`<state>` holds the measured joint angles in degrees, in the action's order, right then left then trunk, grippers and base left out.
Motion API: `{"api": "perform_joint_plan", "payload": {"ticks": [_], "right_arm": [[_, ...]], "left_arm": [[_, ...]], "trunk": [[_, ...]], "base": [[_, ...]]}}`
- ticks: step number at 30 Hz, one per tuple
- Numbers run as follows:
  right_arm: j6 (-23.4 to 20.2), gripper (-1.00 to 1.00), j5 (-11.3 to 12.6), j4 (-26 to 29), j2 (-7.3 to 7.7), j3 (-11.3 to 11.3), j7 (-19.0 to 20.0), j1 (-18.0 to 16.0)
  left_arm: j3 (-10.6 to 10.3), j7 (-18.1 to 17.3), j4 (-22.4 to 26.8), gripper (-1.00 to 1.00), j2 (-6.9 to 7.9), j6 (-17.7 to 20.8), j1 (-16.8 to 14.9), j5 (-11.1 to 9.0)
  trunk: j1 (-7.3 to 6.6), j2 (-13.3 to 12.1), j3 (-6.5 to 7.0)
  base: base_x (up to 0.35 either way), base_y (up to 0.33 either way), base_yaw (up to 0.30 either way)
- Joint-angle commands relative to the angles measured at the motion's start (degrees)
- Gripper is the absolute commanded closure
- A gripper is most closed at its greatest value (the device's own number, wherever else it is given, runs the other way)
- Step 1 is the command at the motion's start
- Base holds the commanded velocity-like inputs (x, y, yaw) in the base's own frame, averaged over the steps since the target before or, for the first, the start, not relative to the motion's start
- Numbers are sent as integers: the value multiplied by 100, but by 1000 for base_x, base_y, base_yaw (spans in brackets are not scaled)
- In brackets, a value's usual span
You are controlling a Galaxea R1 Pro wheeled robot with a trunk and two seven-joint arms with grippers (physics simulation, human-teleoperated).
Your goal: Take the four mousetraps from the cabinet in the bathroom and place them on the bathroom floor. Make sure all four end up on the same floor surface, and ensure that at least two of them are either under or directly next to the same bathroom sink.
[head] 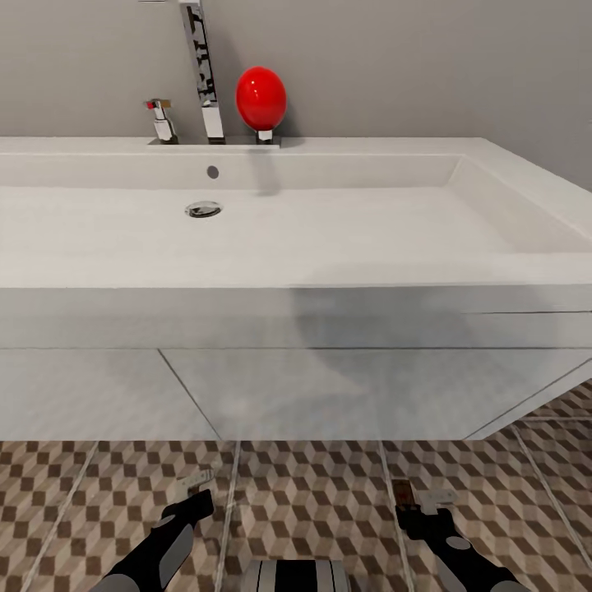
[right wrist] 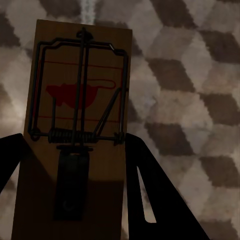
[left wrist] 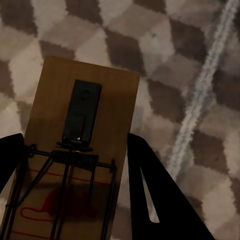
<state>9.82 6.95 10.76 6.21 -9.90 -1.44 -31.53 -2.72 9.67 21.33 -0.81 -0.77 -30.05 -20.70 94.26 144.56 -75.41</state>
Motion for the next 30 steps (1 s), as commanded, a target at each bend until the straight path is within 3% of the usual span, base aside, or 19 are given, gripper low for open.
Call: {"api": "perform_joint_plan", "payload": {"ticks": [1, 21, 30], "right_arm": [[21, 100, 79, -4, 3, -47, 4, -3], [33, 100, 73, -4, 3, -47, 3, -3], [97, 100, 79, -4, 3, -54, 4, 6]], "left_arm": [[-27, 16, 3, 100, 2, -4, -1, -22], [-27, 18, 3, 100, 2, -5, 0, -22], [-64, 18, 3, 100, -6, -3, 0, -23]], "trunk": [[-1, 1, -4], [-1, 1, -4], [22, 13, -203]], "base": [[0, 0, 0], [0, 0, 0], [0, 0, 0]]}}
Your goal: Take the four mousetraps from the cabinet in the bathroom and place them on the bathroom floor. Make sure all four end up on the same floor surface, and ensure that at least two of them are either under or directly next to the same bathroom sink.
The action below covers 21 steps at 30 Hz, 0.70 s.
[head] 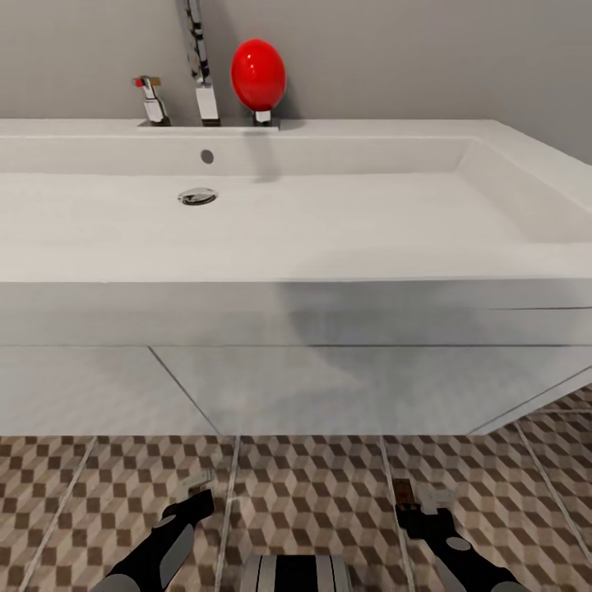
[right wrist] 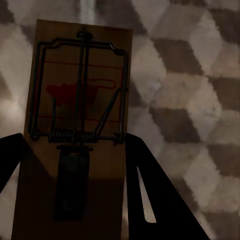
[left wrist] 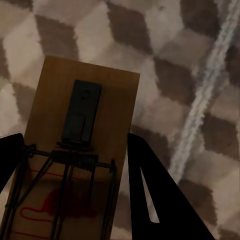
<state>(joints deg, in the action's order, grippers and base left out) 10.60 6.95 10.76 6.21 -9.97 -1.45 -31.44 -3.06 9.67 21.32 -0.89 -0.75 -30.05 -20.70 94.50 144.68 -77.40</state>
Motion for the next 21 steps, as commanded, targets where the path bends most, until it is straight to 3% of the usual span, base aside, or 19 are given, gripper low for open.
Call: {"api": "perform_joint_plan", "payload": {"ticks": [1, 5, 14, 21], "right_arm": [[20, 100, 78, -4, 3, -48, 4, -3], [21, 100, 78, -4, 3, -48, 4, -2], [21, 100, 74, 6, 3, -38, 4, -2], [21, 100, 74, 238, 3, -24, 4, -3]], "left_arm": [[-39, 17, 3, 100, 2, -5, -1, -23], [-51, 17, 3, 100, 1, -10, -1, -22], [-38, -26, 3, 100, 7, -26, -1, -45], [-38, -302, 6, 100, 2, -38, -1, -73]], "trunk": [[1, 3, -26], [12, 8, -115], [12, 8, -115], [12, 8, -115]], "base": [[0, 0, 0], [0, 0, 0], [0, 0, 0], [0, 0, 0]]}}
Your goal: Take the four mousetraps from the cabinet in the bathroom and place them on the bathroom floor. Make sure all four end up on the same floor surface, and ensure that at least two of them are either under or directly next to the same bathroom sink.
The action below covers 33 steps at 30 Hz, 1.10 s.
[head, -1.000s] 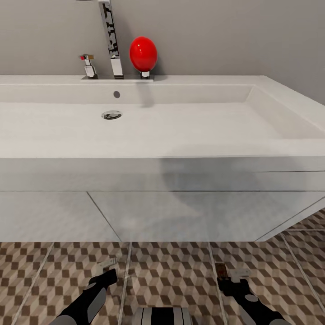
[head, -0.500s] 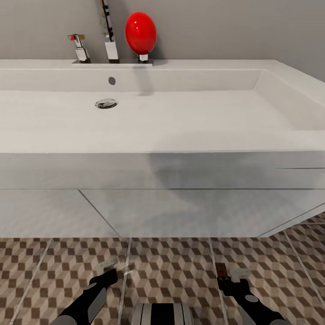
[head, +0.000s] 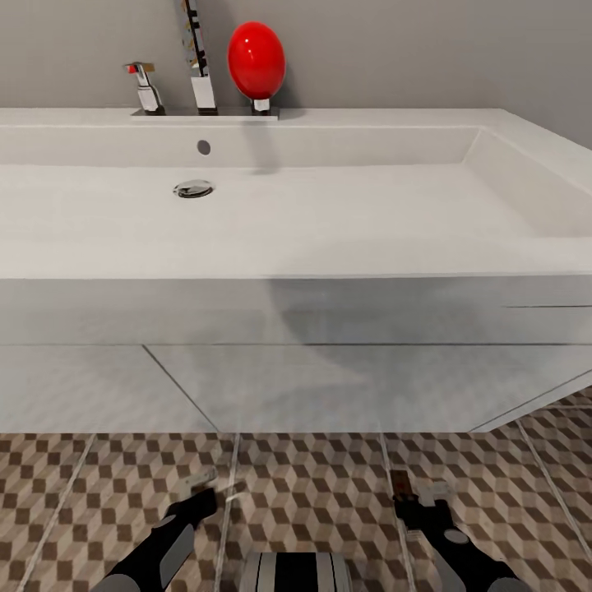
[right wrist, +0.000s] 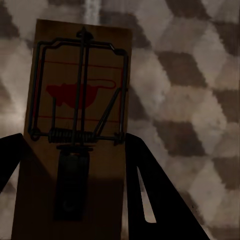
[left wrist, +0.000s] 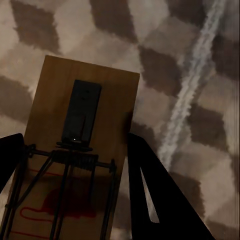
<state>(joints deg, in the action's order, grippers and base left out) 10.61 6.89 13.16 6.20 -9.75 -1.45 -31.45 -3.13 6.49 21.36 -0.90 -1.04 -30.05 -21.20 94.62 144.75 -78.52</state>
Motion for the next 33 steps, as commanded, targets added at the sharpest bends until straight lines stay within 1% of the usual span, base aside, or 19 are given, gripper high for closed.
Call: {"api": "perform_joint_plan", "payload": {"ticks": [1, 5, 10, 13, 15, 19, 22, 26, 29, 31, 33], "right_arm": [[18, 100, 81, 83, 4, -46, 2, -2], [6, 100, 83, 345, 4, -45, -32, -3], [-16, 100, 84, 632, 4, -45, -53, -13], [-32, 100, 92, 856, 4, -44, -60, -25], [-38, 100, 98, 974, 4, -43, -69, -37], [-40, 100, 114, 1033, 4, -39, -73, -43], [-39, 100, 131, 1043, 4, -37, -75, -45], [-41, 100, 135, 1042, 19, -34, -75, -45], [-46, 100, 138, 1041, 27, -30, -75, -45], [-48, 100, 142, 1040, 29, -25, -75, -46], [-49, 100, 144, 1039, 29, -25, -75, -46]], "left_arm": [[-33, -21, 5, 100, 2, -9, -1, -23], [-48, -80, 72, 100, -16, 0, -1, -13], [-54, -79, 642, 100, 5, 63, -1, 16], [-55, -74, 937, 100, 19, 256, -6, 24], [-56, -71, 1158, 100, 15, 460, -10, 27], [-56, -68, 1608, 100, 24, 776, -16, 33], [-56, -55, 1917, 100, 32, 1087, -18, 36], [-56, -37, 2007, 100, 36, 1169, -19, 45], [-50, -23, 2027, 100, 86, 1154, -19, 89], [-45, -1, 2014, 100, 106, 1095, -19, 194], [-20, 34, 1981, 100, 114, 950, -19, 368]], "trunk": [[-1, 1, -4], [-1, 1, -4], [-1, 1, -4], [-1, 1, -4], [-1, 1, -4], [-1, 1, -4], [-1, 1, -4], [-1, 1, -4], [-1, 1, -4], [-1, 1, -4], [-1, 1, -4]], "base": [[0, 0, 0], [0, 0, 0], [0, 0, 0], [0, 0, 0], [0, 0, 0], [0, 0, 0], [0, 0, 0], [0, 0, 0], [0, 0, 0], [0, 0, 0], [0, 0, 0]]}}
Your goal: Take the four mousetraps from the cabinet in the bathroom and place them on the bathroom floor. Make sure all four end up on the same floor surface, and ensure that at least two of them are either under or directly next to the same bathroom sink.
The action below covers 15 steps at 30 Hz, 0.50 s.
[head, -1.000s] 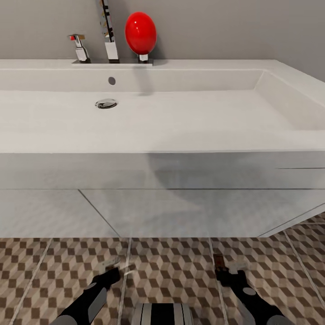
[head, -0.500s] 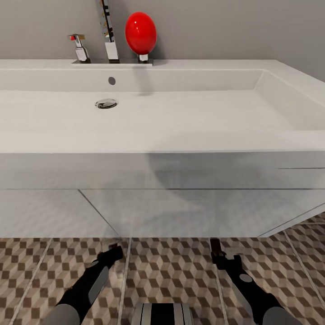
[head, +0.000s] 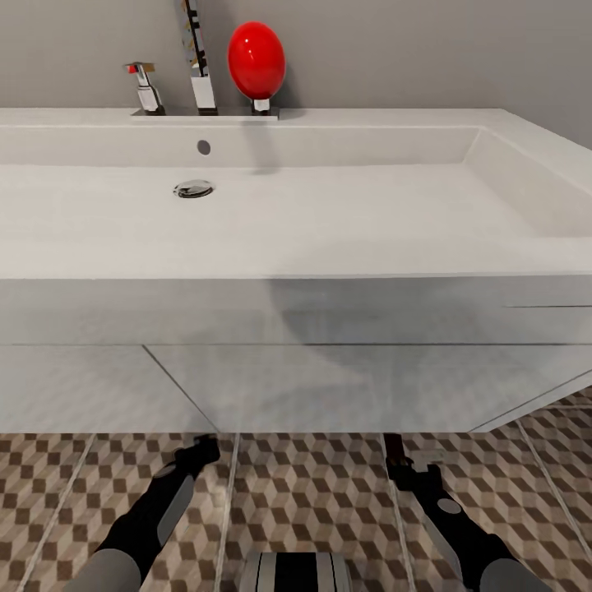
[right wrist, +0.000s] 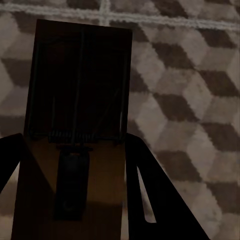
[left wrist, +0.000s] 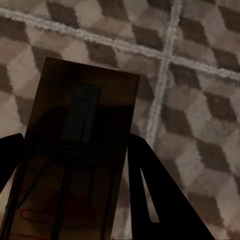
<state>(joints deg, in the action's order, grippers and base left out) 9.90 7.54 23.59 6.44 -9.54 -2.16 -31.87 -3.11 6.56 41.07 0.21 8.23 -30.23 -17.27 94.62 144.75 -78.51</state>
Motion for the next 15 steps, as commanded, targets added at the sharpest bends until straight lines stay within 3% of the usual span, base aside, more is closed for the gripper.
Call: {"api": "perform_joint_plan", "payload": {"ticks": [1, 7, 15], "right_arm": [[22, 100, 80, -4, 6, -47, -3, -3], [25, 100, 81, -11, 7, -48, -3, -3], [22, 100, 79, -21, 5, -56, -3, -3]], "left_arm": [[-13, 37, -12, 100, 6, -60, 0, 33], [-5, 41, -418, 100, -32, -422, 8, 115], [-10, 3, -555, 100, -44, -531, 8, 118]], "trunk": [[-1, 1, -4], [-1, 1, -4], [-1, 1, -4]], "base": [[0, 0, 0], [0, 0, 0], [0, 0, 0]]}}
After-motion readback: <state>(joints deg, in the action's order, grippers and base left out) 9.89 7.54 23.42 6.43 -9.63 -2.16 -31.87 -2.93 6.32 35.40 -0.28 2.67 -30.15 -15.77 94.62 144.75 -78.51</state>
